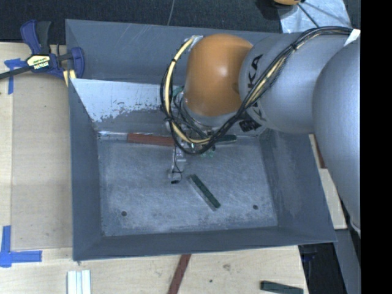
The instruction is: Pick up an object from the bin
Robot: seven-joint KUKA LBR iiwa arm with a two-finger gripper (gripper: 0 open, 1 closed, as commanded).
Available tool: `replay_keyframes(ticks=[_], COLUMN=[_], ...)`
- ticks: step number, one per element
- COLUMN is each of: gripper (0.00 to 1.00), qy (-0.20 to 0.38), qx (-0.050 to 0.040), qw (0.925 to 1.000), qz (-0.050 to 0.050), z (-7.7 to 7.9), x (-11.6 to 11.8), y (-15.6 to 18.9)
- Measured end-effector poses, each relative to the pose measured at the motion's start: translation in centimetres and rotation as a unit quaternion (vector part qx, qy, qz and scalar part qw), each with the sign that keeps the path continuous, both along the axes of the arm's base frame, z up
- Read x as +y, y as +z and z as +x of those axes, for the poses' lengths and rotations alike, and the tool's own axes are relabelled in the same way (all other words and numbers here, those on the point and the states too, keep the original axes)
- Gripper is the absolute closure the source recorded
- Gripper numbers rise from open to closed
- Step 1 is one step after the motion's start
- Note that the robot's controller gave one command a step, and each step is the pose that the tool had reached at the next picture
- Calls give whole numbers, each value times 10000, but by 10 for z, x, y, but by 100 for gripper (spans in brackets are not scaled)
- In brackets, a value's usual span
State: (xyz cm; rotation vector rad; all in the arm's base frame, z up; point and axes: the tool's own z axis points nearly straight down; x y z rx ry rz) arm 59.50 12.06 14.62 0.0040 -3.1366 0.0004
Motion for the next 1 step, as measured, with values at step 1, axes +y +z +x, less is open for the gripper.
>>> replay_keyframes(ticks=[1], gripper=[0], qy=[-12], qx=[-40], qw=[10000], qz=[6], z=[2], x=[0], y=[4])
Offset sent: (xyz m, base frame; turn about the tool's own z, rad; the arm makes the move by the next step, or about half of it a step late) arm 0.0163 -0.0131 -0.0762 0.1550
